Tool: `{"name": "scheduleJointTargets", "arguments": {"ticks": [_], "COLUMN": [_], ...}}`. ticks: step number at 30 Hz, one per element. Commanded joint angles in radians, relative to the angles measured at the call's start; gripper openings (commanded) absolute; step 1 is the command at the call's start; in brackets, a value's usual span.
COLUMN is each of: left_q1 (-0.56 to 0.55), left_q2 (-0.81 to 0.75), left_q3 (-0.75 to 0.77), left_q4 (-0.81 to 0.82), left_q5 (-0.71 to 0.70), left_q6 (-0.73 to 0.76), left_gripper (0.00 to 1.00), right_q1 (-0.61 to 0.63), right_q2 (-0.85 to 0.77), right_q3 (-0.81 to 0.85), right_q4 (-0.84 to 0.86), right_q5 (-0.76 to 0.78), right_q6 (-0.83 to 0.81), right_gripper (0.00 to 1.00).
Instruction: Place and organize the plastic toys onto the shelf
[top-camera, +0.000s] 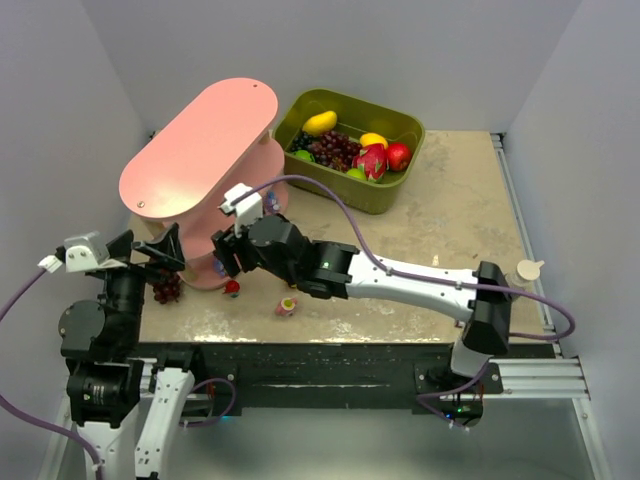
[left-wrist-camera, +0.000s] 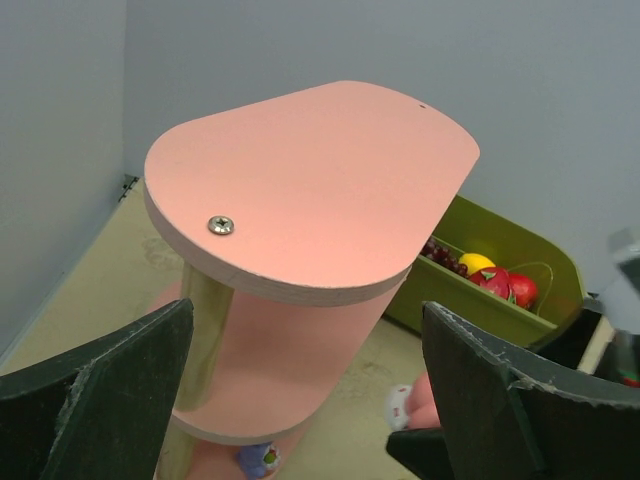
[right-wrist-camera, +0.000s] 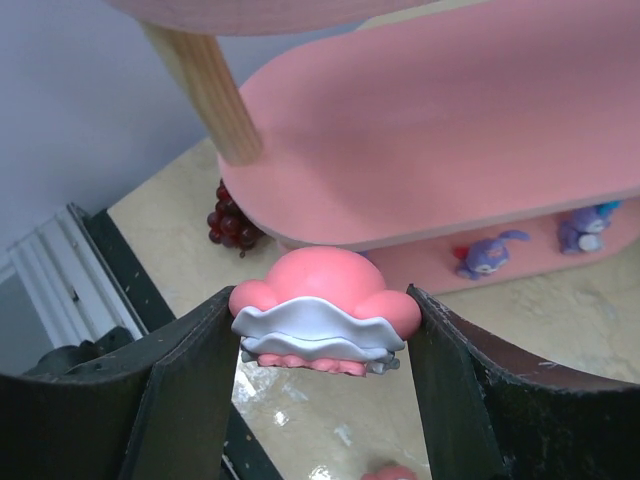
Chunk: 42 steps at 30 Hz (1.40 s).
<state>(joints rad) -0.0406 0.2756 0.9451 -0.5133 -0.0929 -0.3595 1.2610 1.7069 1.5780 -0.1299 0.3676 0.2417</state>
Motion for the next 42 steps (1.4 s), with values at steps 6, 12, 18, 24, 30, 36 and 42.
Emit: {"name": "scheduleJointTargets", "arguments": {"ticks": [6, 12, 18, 24, 30, 36, 42], "left_q1": [0.004, 0.004, 0.004, 0.004, 0.004, 0.004, 0.004], "left_q2": [0.028, 0.028, 0.022, 0.022, 0.019, 0.020, 0.025], "left_q3": [0.116, 0.121, 0.109, 0.107, 0.123, 0.123, 0.121], "left_q4": [-0.085, -0.091, -0.090, -0.088, -0.093, -0.093, -0.090], "left_q5": [-0.004, -0.001, -0.002, -0.013, -0.025, -0.033, -0.037], "left_q6": [-0.002, 0.002, 0.005, 0.007, 0.010, 0.013, 0.016], "left_gripper": [1.00, 1.00, 1.00, 1.00, 1.00, 1.00, 1.00], "right_q1": [-0.014, -0.018, -0.021, -0.022, -0.028, -0.038, -0.043], "right_q2": [0.171, 0.240, 0.289, 0.333, 0.365, 0.375, 0.404], "right_q3": [0.218, 0.284, 0.346, 0.392, 0.418, 0.424, 0.464], "right_q4": [-0.031, -0.048, -0.077, -0.099, -0.112, -0.131, -0.175], "right_q5": [-0.130, -0.128, -0.079, -0.032, -0.018, -0.007, 0.001], "right_q6": [-0.088, -0.087, -0.084, -0.056, -0.025, 0.008, 0.019], "right_gripper": [0.52, 0.52, 0.52, 0.52, 0.52, 0.53, 0.59]}}
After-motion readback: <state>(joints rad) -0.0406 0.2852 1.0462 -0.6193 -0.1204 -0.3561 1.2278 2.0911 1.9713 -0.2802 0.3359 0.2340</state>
